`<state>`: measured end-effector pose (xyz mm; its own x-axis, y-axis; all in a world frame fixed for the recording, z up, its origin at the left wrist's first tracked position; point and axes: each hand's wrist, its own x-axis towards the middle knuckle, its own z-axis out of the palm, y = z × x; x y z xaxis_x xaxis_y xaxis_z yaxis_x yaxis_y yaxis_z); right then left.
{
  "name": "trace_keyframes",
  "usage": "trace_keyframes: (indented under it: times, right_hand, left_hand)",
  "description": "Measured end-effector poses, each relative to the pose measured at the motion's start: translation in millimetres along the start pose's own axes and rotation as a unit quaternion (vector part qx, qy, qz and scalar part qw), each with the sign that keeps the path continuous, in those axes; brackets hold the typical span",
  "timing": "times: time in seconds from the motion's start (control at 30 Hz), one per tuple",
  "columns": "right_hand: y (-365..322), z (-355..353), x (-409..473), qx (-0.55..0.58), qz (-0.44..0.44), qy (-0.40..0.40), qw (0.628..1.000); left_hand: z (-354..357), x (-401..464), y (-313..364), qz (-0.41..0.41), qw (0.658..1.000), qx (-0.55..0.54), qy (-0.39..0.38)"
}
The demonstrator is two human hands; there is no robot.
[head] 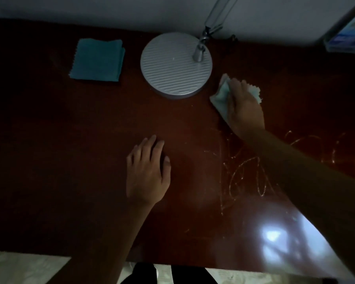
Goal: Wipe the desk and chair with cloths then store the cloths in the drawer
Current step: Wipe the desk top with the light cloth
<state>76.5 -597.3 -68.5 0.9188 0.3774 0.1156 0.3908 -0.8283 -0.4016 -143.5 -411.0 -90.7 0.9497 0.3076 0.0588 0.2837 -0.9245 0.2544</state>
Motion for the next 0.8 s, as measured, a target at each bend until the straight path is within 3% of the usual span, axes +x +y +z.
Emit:
trace_keyframes:
  times: [0.13,0.4,0.53,0.63,0.67,0.8]
  right_hand:
    - [9,20,12,-0.115,-0.039,-0.065,0.991]
    - [-12,25,-8,-0.100,-0.096,-0.101,0.985]
    - [-74,43,-82,-0.034,-0.245,-0.133,0.960]
    - [-79,37,-98,-0.035,-0.317,-0.178,0.931]
    - [-72,38,-85,-0.051,-0.313,-0.158,0.935]
    - [-38,33,-10,-0.059,-0.127,-0.099,0.985]
  left_hand:
    - [0,4,2,-0.004,1.000,-0.010,0.002]
    - [-2,3,3,-0.013,1.000,-0.009,-0.014]
    - [-3,1,3,-0.014,1.000,-0.021,0.000]
    - [-1,1,1,-0.022,0.998,-0.052,0.005]
    - [-1,2,0,-0.025,0.998,-0.053,0.009]
    - [-1,4,3,-0.030,0.998,-0.056,0.012]
